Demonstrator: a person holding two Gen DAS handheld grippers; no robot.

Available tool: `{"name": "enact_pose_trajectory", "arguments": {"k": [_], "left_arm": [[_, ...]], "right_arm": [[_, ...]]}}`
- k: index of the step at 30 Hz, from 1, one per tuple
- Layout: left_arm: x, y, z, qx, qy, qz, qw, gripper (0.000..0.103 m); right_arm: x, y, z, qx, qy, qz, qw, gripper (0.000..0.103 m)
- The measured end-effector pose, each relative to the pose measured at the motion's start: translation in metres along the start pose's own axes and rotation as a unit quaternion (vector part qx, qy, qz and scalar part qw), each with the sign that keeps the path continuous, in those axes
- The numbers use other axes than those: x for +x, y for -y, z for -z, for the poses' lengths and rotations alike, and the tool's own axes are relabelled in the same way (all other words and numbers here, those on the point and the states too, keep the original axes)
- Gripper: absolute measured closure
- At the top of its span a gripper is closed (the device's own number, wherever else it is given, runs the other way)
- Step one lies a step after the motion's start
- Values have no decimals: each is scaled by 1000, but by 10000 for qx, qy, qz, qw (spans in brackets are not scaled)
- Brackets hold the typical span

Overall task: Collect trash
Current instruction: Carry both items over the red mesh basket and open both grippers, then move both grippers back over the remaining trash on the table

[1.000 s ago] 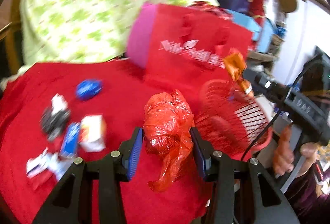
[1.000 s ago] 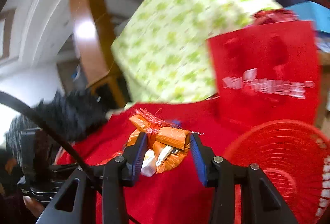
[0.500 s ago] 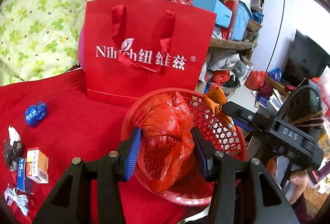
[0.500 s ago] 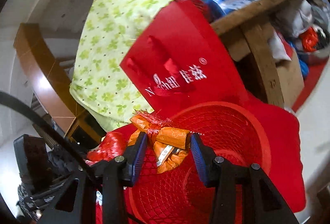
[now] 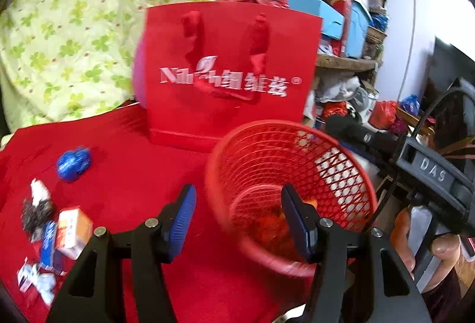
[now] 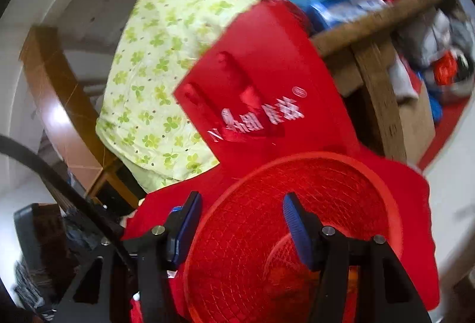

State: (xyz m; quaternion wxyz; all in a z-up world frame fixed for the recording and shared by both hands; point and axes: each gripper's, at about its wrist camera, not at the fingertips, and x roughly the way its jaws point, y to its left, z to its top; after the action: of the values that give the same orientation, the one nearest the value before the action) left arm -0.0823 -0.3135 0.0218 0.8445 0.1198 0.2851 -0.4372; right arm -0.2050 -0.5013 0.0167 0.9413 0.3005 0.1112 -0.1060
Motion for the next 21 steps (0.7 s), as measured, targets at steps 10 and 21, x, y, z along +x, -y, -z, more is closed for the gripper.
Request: {"name": "enact_pose_trajectory", "arguments": {"k": [10, 21], "left_arm": [[-63, -106, 77, -872, 7, -1256, 9882, 32], [-99, -206, 147, -1719, -166, -2352, 9565, 31]], "right_arm": [[-1, -119, 46, -1762, 703, -579, 9801, 29], [70, -198, 129, -2628, -705, -860, 9584, 26]]}}
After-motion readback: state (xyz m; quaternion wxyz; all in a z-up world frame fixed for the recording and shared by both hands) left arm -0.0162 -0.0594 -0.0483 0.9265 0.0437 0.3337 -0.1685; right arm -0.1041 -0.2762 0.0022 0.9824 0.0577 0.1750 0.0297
